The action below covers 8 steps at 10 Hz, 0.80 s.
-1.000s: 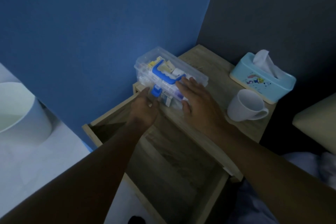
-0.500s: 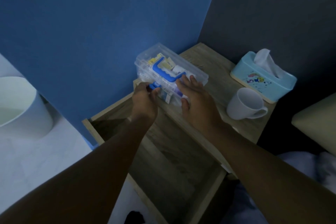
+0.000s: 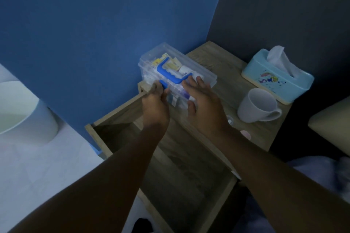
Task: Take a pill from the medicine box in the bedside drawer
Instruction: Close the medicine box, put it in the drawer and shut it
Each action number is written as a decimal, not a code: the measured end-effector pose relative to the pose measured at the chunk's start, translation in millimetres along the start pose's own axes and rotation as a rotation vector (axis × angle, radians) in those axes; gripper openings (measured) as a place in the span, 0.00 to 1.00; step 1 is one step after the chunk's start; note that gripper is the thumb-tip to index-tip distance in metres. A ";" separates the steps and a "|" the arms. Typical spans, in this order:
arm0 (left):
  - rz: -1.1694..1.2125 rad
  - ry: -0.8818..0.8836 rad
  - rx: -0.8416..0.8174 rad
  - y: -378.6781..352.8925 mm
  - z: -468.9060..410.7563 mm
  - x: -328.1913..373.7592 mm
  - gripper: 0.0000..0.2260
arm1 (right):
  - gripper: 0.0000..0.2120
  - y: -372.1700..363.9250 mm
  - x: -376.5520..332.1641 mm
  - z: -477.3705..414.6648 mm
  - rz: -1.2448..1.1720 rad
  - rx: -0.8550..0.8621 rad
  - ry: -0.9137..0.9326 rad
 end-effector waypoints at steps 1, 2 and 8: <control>-0.006 0.093 -0.149 -26.6 18.1 -11.6 0.28 | 0.25 0.8 0.8 -0.5 -0.009 0.007 0.007; -0.004 0.080 -0.276 -45.8 24.9 -17.5 0.32 | 0.25 1.0 1.2 -0.4 -0.019 0.007 -0.001; 0.116 0.265 -0.002 21.8 -84.3 -22.4 0.29 | 0.22 43.2 61.2 -28.1 -0.155 0.095 -0.463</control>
Point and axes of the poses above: each hand's wrist, its own z-axis away from the middle knuckle, its own y-axis out of the back of the hand, x = y × z, the point moved 9 cm from there along -z, towards the middle knuckle, and after that the axes turned 9 degrees about z, right-handed, at the moved point
